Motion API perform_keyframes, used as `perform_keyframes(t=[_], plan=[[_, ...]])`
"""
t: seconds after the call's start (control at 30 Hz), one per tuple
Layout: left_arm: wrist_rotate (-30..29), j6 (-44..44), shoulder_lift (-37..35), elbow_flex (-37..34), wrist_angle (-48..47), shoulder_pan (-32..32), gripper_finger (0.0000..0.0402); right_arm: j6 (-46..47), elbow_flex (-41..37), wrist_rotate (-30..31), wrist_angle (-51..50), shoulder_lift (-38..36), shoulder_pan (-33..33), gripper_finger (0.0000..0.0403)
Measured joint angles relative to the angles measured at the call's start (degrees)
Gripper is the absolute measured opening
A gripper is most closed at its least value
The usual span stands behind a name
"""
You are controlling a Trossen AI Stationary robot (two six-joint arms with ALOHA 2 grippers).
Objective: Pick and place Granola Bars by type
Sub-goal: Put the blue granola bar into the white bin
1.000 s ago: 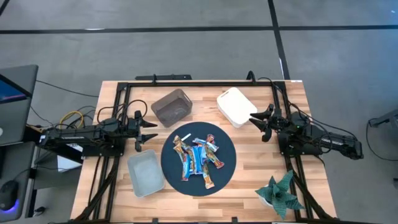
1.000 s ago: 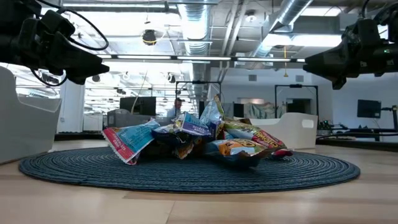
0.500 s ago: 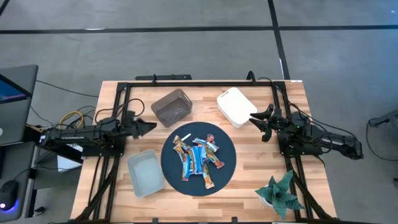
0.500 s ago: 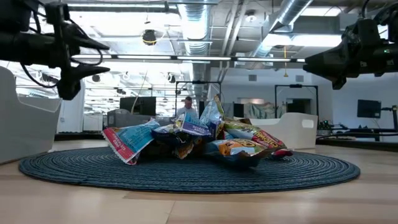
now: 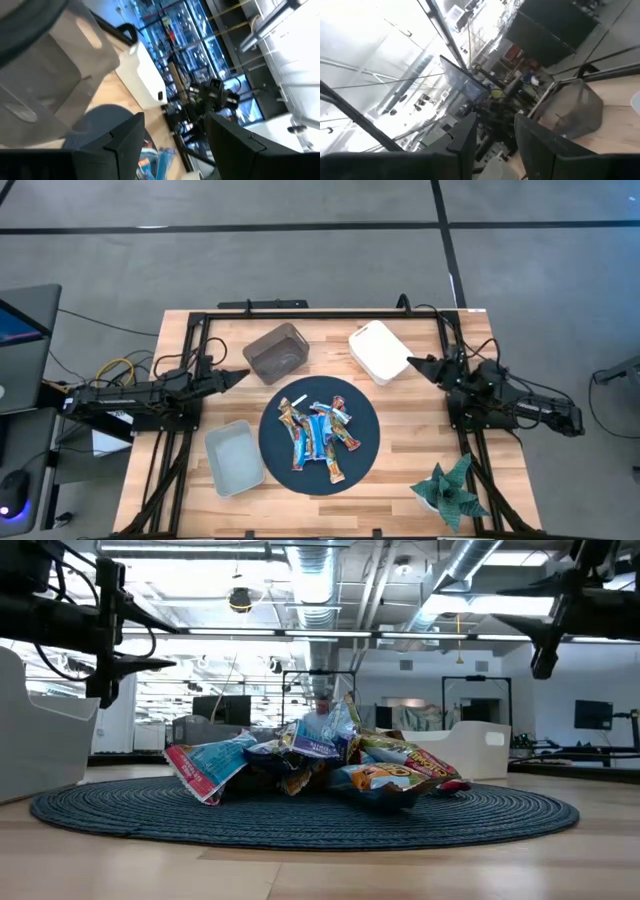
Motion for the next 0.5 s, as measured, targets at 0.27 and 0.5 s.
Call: perform_keyframes(t=[0.27, 0.5], plan=[[6.7, 11.6, 0.0, -0.1, 18.8, 0.0, 0.0203, -7.2, 7.5, -1.9, 19.9, 2.2, 1.8, 0.0125], [5.8, 25.4, 0.0, 0.0, 44.2, 0.0, 0.0203, -25.9, 24.9, -4.5, 19.9, 17.1, 6.7, 0.0125]])
